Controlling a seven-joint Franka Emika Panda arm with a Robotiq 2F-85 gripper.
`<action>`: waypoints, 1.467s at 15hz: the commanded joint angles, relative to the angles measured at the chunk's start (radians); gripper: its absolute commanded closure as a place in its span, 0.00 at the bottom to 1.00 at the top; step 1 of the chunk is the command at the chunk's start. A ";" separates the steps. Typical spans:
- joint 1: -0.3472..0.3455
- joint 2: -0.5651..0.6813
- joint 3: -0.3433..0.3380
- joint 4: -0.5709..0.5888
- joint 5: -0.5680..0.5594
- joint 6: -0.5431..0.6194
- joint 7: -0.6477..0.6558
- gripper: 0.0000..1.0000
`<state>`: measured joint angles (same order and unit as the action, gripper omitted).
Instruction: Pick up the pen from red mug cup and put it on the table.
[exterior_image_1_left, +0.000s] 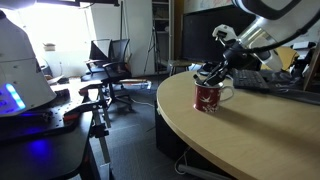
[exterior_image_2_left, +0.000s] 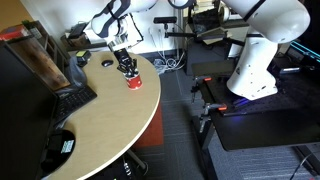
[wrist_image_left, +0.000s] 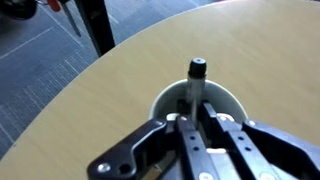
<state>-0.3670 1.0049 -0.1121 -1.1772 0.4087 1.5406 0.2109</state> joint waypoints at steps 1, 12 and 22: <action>0.019 -0.008 -0.008 0.027 -0.033 -0.042 0.006 0.95; 0.262 -0.290 -0.061 -0.236 -0.280 0.140 0.128 0.95; 0.288 -0.205 0.017 -0.279 -0.412 0.712 -0.045 0.95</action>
<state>-0.0384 0.7886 -0.1367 -1.4338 -0.0300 2.1375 0.2541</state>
